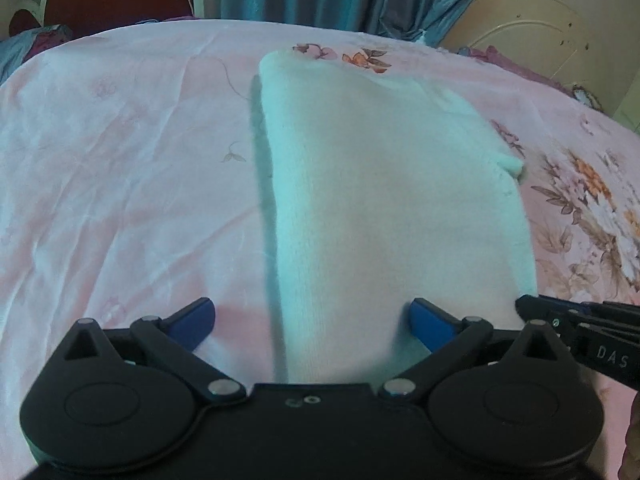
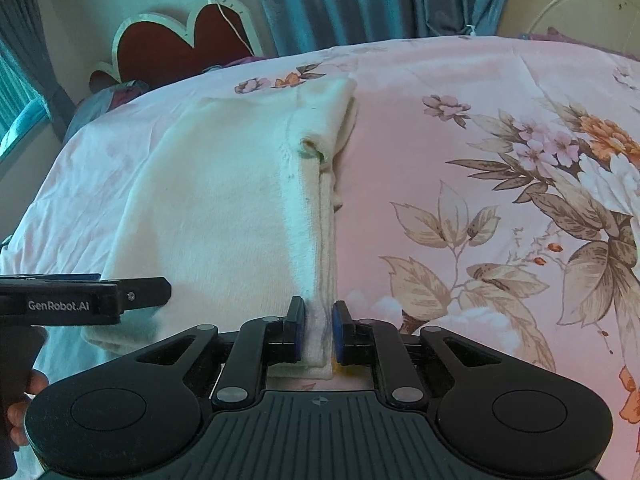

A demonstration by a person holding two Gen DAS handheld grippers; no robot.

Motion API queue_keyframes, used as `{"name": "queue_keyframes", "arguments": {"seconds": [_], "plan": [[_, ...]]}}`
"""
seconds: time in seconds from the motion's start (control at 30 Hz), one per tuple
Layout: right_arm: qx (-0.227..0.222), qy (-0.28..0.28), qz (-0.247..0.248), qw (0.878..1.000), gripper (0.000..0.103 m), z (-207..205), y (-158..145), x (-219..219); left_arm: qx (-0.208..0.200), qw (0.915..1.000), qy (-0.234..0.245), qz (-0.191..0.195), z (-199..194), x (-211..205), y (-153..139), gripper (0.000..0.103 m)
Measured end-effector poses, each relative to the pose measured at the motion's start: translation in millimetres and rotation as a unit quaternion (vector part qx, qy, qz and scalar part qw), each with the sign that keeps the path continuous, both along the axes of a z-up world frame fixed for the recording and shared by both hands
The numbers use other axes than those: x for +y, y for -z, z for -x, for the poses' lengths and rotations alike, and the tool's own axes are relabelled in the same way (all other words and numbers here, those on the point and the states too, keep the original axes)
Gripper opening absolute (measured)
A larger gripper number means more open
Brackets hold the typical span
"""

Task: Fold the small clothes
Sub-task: 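Pinch the folded sweater edge with the right gripper while the left gripper presses the bundle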

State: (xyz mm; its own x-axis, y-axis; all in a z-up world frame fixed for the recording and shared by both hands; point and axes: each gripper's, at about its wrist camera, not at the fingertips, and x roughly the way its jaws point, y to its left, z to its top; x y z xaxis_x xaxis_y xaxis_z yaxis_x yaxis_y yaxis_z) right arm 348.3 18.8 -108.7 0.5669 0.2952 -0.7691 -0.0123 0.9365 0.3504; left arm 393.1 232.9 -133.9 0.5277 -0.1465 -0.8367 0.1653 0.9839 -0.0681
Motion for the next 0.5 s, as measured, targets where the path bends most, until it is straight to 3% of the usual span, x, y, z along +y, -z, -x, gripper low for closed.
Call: {"name": "queue_keyframes", "arguments": {"seconds": [0.13,0.37,0.47,0.5], "plan": [[-0.001,0.007,0.002,1.000,0.013,1.4,-1.1,1.4,0.029,0.9989,-0.035,0.012,-2.2,3.0,-1.9,0.103],[-0.002,0.012,0.001,1.000,0.014,3.0,-1.5,1.5,0.015,0.9976,-0.068,0.005,3.9,-1.7,-1.4,0.103],[-0.005,0.000,0.020,1.000,0.018,1.9,-4.7,5.4,0.019,0.9974,-0.069,0.011,1.9,-0.1,-1.6,0.103],[-0.006,-0.006,0.035,0.999,0.025,0.6,-7.8,7.4,0.022,0.9971,-0.072,0.015,1.2,1.6,-1.3,0.103]]}}
